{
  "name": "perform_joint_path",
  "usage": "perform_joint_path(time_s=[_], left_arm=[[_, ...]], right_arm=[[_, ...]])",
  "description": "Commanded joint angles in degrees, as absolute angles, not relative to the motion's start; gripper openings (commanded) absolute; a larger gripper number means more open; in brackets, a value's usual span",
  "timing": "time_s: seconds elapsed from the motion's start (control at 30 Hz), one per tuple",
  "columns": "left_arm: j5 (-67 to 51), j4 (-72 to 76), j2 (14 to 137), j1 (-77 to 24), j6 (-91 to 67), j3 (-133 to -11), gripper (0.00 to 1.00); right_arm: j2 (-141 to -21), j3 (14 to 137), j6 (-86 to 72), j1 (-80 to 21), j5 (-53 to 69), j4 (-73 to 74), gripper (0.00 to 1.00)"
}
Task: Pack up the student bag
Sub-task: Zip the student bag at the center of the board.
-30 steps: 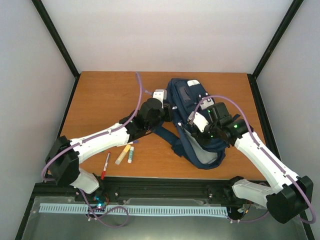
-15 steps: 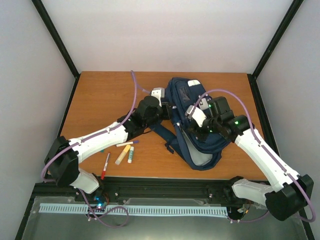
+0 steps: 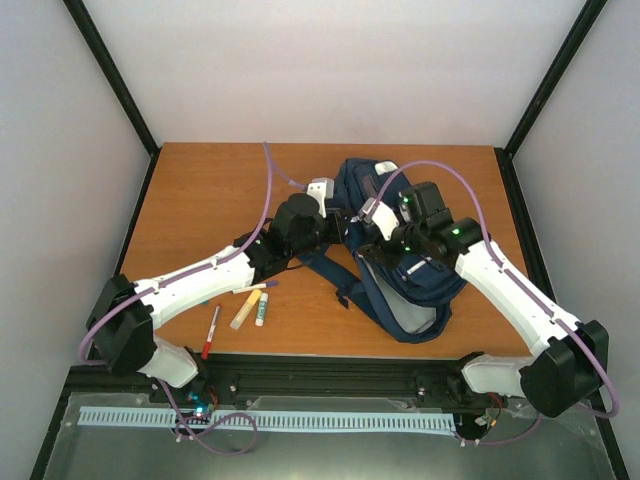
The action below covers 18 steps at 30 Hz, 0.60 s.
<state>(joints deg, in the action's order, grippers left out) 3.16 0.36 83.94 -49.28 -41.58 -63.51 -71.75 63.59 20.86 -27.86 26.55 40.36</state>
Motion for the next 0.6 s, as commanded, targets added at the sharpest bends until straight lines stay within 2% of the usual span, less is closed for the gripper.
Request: perform_joint_path(time_s=[0.0,0.07,0.2,0.43,0.57], left_arm=[[1.10,8.64,79.57,-50.54,-40.56,-66.88,0.01],[0.36,8.61,79.76,-50.54,-40.51,-67.08,0.01],[-1.11,8.87,80.66,-51.25,-41.14,-67.59,0.01],[-1.32,9.01,81.44,-53.39,-41.65,-67.25,0.01],[-0.87,8.85,80.58,-53.96,-41.51,-66.77,0.01]], right_arm=[[-72.92,63.33,19.58,-28.74,26.54,39.43,0.36],[-72.89,63.24,19.17,-28.74,26.21,39.31,0.39],[-72.17,64.27,18.52,-28.74,25.49,35.56,0.30],[-75.81,69.66,12.83,-28.74,24.86,29.50,0.28],[-79.42,72.05,11.94,-28.72,24.96,31.65,0.28]])
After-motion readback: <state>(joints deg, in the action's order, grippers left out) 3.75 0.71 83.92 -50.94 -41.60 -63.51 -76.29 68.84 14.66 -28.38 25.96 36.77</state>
